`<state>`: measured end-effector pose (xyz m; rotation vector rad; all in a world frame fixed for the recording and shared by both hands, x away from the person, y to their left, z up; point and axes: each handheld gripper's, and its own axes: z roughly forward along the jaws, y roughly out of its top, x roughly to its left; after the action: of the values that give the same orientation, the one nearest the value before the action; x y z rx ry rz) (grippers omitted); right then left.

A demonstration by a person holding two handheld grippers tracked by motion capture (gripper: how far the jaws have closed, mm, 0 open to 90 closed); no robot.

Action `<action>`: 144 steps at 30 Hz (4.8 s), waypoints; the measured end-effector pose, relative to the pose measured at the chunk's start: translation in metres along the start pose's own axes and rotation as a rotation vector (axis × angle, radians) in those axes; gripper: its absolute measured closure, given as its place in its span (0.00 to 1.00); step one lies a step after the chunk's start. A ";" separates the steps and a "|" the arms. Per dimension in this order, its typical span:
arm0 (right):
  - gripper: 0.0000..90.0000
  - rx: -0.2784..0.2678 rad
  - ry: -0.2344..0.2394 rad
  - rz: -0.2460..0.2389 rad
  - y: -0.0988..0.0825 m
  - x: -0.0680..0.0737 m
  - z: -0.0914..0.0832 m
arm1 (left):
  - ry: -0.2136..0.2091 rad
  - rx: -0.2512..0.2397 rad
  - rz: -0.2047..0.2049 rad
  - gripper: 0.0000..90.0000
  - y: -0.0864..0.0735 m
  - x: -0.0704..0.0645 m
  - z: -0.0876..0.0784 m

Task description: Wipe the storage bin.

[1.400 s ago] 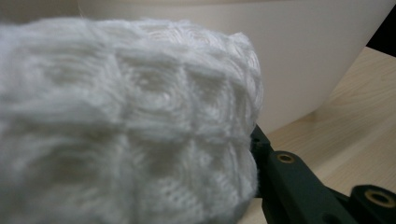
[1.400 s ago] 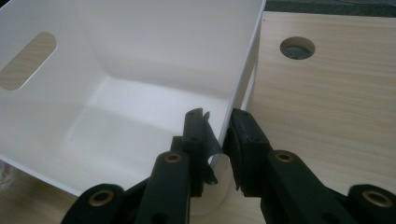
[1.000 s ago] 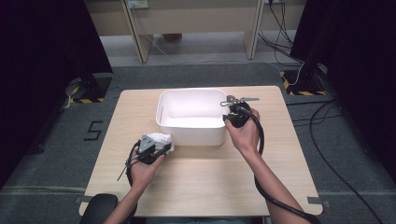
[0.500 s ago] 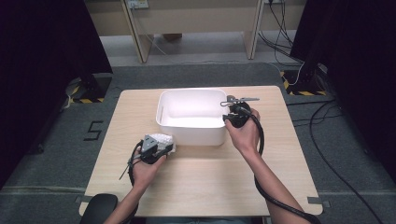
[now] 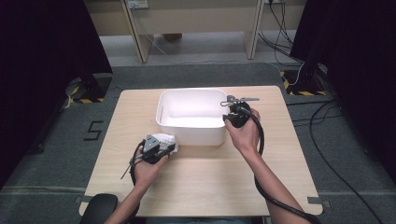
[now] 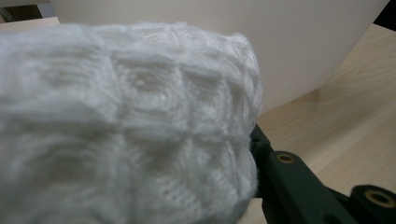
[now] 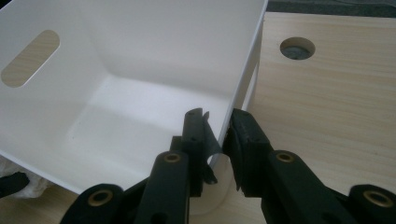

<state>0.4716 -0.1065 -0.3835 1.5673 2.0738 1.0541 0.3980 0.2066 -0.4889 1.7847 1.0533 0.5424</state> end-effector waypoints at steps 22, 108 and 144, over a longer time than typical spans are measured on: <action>0.85 -0.007 0.000 -0.003 0.000 0.000 0.001 | -0.005 -0.074 0.015 0.83 0.026 -0.006 -0.017; 0.84 -0.014 0.004 -0.002 -0.001 0.001 0.001 | -0.004 -0.002 0.041 0.83 0.003 -0.015 0.019; 0.83 -0.016 0.003 -0.003 -0.001 0.001 0.001 | -0.045 -0.066 0.047 0.83 0.029 -0.032 0.012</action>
<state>0.4714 -0.1055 -0.3848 1.5554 2.0646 1.0699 0.4023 0.1680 -0.4653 1.7593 0.9536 0.5574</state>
